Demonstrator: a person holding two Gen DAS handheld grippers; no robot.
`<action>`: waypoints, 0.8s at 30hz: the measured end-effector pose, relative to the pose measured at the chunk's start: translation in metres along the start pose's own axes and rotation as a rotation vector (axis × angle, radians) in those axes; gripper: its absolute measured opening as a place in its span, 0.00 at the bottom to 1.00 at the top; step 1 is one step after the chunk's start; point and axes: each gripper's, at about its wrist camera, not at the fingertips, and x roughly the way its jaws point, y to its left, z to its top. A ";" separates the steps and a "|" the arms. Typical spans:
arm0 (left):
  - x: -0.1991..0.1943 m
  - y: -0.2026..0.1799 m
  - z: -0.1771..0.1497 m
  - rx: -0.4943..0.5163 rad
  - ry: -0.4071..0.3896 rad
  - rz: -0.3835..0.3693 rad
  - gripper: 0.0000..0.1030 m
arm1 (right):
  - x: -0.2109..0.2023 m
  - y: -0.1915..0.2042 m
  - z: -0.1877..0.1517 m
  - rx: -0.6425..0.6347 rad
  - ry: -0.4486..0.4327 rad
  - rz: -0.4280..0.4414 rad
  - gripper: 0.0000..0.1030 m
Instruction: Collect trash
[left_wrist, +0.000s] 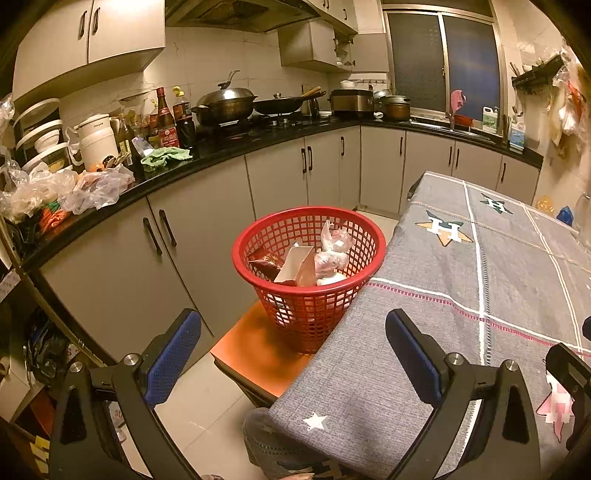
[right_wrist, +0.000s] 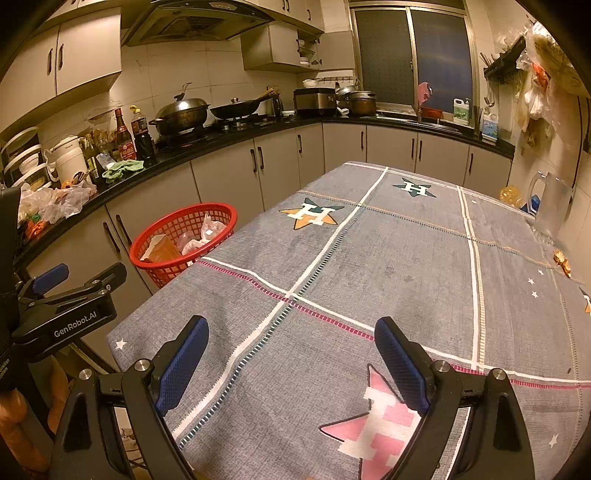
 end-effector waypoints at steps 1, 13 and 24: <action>0.000 0.000 -0.001 0.001 0.000 0.003 0.97 | 0.000 0.000 -0.001 0.001 0.000 0.000 0.91; 0.002 0.000 -0.003 -0.001 0.011 0.003 0.97 | 0.002 -0.002 -0.003 0.002 0.009 -0.003 0.91; 0.008 0.002 -0.004 0.001 0.025 0.004 0.97 | 0.005 -0.004 -0.007 0.010 0.017 -0.006 0.91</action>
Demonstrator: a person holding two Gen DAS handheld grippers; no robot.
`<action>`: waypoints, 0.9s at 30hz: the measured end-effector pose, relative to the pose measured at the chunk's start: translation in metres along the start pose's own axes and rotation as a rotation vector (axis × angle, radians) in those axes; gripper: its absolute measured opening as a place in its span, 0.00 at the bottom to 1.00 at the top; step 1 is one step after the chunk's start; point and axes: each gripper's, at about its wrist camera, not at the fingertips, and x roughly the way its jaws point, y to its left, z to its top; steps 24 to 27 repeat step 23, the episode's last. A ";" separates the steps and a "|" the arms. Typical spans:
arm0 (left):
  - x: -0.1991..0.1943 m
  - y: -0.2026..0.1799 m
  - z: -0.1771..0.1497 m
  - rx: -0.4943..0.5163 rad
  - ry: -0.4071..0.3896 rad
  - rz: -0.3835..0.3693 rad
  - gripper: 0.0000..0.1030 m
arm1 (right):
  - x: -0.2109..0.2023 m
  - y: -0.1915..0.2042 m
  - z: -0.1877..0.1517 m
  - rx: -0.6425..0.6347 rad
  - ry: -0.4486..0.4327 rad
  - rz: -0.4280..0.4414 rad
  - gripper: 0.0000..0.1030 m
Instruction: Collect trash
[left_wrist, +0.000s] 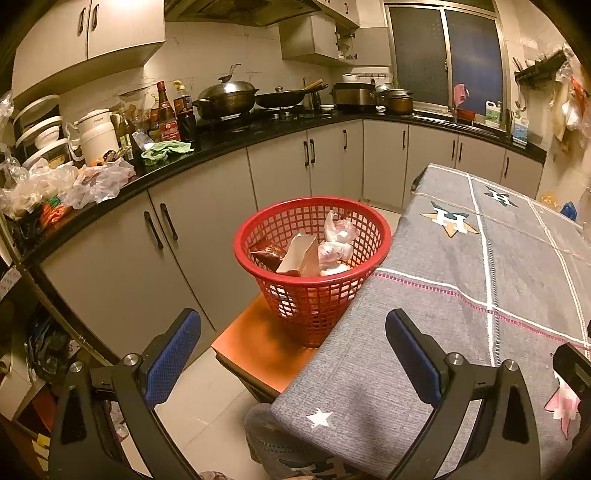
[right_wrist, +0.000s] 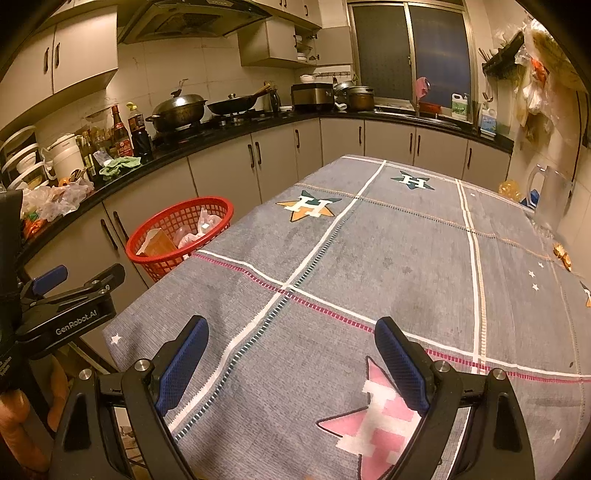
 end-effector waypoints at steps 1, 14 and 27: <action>0.000 0.000 0.000 0.002 -0.003 -0.002 0.97 | 0.000 0.000 0.000 0.001 0.000 -0.001 0.91; -0.001 -0.018 0.005 0.051 0.007 -0.070 0.97 | -0.007 -0.016 -0.002 0.039 -0.011 -0.037 0.91; -0.006 -0.099 0.010 0.196 0.022 -0.256 0.97 | -0.028 -0.109 -0.011 0.208 -0.011 -0.215 0.97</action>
